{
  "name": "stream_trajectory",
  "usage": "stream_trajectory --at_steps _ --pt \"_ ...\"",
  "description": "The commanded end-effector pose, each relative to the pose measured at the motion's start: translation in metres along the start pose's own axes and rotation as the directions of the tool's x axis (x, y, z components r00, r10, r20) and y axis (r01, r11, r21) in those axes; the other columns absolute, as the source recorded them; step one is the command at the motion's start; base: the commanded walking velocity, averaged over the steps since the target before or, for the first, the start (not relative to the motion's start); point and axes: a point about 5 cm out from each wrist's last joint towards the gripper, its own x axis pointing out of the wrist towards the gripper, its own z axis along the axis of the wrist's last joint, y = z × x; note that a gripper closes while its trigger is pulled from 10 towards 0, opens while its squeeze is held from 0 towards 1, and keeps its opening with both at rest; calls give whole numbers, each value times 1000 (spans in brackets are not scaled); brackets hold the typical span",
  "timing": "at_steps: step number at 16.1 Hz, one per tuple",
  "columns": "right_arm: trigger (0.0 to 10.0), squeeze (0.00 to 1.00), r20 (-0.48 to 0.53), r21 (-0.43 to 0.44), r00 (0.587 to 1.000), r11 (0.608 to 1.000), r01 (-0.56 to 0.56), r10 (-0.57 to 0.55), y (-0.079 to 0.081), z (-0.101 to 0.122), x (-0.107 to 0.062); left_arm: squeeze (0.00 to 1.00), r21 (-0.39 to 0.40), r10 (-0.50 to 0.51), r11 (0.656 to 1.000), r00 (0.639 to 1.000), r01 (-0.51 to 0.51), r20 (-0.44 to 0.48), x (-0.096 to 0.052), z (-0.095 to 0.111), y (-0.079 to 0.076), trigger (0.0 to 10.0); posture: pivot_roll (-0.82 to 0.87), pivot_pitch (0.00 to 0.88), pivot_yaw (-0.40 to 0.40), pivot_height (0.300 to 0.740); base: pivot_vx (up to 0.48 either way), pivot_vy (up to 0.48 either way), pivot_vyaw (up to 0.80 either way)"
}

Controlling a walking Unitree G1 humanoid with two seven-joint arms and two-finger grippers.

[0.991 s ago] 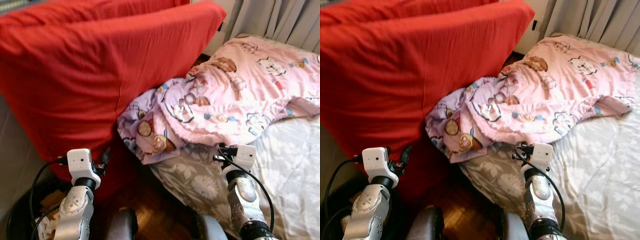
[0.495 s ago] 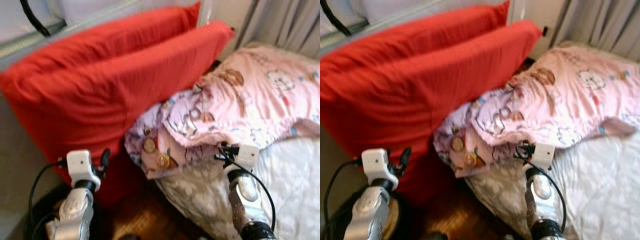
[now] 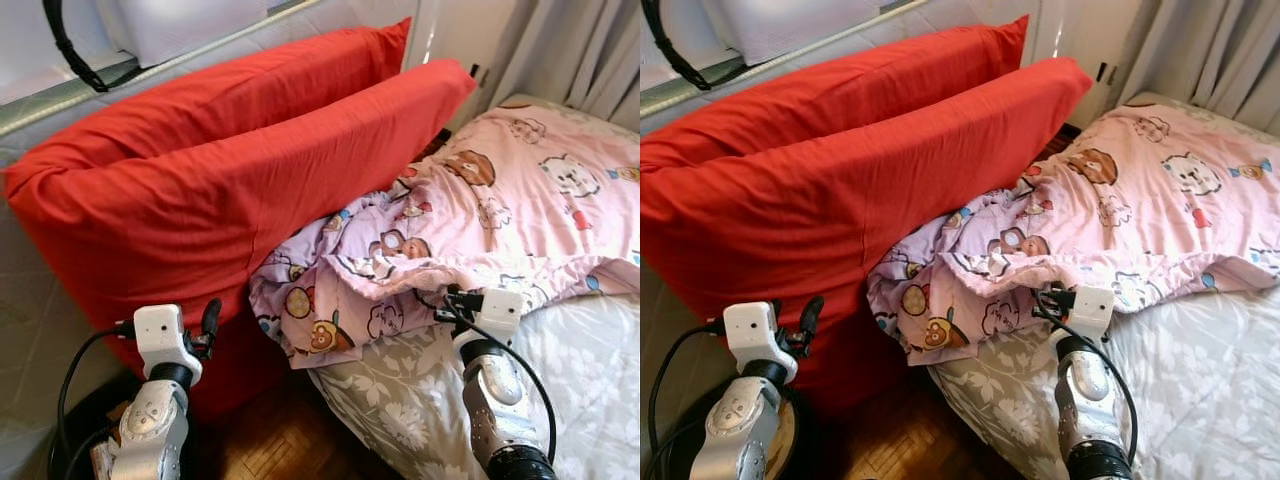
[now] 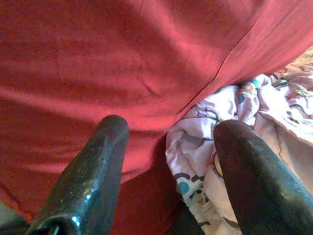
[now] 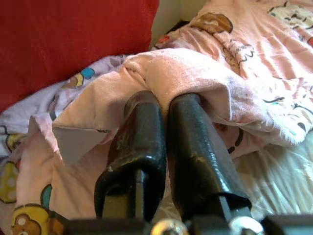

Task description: Clean up the room

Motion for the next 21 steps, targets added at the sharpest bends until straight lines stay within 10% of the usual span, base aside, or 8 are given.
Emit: stream_trajectory --at_steps 1,21 --pt "10000 0 4 9 1000 1000 0 0 2 1 -1 0 -5 5 1000 1000 -5 7 -3 1 1 10000 125 124 -36 740 0 0 0" --pt "10000 0 27 12 999 1000 25 -25 2 6 -3 0 -9 -24 1000 1000 24 11 -3 2 -2 10000 117 94 -22 740 0 0 0"
